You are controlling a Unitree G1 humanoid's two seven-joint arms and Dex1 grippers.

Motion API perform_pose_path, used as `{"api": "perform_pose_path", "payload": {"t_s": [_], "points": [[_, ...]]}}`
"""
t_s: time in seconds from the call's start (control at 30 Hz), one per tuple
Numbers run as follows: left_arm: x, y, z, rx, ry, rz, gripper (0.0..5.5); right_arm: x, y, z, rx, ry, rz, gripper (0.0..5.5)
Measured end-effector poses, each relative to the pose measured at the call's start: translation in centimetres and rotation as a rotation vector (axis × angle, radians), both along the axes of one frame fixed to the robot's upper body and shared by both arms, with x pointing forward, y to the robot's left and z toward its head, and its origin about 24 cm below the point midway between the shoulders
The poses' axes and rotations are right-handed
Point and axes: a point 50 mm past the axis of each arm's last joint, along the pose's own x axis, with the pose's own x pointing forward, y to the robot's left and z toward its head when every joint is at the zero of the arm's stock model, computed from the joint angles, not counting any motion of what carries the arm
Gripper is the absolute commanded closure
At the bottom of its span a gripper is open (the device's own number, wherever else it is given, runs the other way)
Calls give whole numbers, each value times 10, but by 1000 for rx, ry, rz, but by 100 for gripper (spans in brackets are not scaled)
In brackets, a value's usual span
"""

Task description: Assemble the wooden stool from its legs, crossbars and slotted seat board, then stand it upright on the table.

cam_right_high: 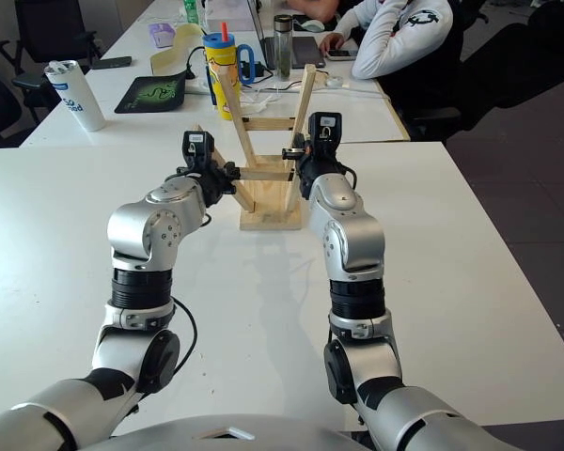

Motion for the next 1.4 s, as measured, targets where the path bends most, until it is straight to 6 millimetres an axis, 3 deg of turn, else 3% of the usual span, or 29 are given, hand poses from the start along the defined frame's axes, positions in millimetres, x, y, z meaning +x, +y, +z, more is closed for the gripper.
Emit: {"api": "perform_pose_path", "payload": {"t_s": [1.03,1.07,1.4], "points": [[0,14,4,41,-115,39,281,4,3,-2,-1,-42,-1,438],[0,14,5,43,-118,42,279,4,3,-2,0,-43,-2,406],[0,18,3,82,-129,61,279,4,2,1,11,-71,-8,406]]}}
